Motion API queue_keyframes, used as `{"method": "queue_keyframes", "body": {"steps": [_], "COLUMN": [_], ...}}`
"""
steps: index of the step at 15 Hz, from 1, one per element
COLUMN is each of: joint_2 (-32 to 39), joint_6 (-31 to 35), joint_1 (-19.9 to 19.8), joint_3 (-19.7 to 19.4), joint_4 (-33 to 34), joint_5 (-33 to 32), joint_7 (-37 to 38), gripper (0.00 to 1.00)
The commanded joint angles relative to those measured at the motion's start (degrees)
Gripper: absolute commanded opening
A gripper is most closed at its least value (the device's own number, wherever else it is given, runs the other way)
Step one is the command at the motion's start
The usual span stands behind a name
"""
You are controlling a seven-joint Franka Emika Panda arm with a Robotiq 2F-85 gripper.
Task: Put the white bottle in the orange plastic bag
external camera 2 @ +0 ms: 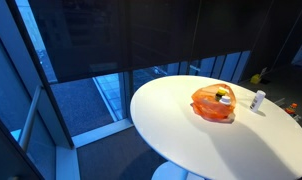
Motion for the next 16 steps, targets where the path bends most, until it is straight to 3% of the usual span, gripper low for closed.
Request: {"method": "queue_keyframes", "body": {"steps": [1, 11, 16], "joint_2": [5.2, 15.5, 19.58], "joint_6": [2.82, 14.25, 16.2], "joint_1": [-1.77, -3.35, -3.2], "joint_3": [0.02, -1.42, -1.57], "joint_4": [2.15, 2.84, 4.14], "joint_5": [-2.62, -2.11, -1.68], "joint_7": [3.71, 8.3, 11.22], "gripper": [1.0, 1.0, 1.0]}}
